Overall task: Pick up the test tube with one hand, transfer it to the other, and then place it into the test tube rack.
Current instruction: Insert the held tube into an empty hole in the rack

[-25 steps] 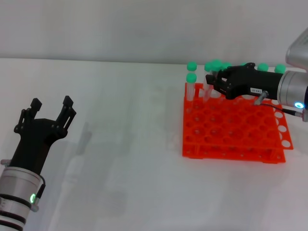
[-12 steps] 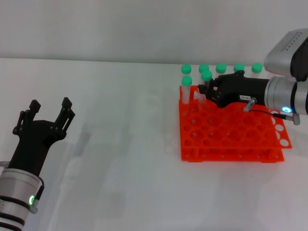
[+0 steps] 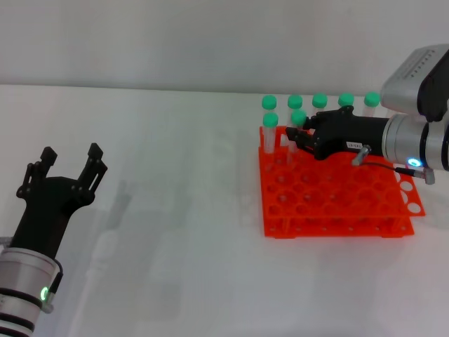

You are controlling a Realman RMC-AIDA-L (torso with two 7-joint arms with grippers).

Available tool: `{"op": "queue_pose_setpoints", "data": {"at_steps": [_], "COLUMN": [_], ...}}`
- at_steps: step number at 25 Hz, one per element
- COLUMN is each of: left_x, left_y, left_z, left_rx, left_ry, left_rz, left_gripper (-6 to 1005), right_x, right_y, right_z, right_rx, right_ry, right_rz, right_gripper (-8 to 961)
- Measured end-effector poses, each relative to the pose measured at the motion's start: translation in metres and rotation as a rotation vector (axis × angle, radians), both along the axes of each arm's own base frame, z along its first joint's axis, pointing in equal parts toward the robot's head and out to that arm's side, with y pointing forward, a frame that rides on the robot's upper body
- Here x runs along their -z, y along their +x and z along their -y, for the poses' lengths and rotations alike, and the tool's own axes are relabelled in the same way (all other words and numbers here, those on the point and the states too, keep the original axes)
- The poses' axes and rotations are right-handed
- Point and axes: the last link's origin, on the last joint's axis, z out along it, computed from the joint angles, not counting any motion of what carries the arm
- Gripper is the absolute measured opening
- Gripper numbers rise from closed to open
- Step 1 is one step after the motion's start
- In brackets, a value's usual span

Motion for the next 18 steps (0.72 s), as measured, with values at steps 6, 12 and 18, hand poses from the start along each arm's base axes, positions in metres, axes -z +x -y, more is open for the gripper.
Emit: {"op": "queue_pose_setpoints", "data": {"at_steps": [6,12,18], "left_x": [-0.001,-0.001,-0.001], "left_y": [-0.001,-0.001,0.000], "left_z": [0.002,0.002,0.001], "left_rx": [-0.001,-0.001,0.003], "left_ry": [0.004,0.005,0.005], "left_rz": [0.001,0.001,0.000], "left_gripper": [832,832,832], "right_x": [0.002,0.003,-0.011], "right_y": [0.000,0.003,0.027], "right_z": [0.001,0.005,0.020], "right_rx": [0.002,0.018,0.060], "right_ry": [-0.004,-0.026,-0.009], "right_rz": [0.004,-0.006,-0.061], "right_gripper": [271,386,517]}}
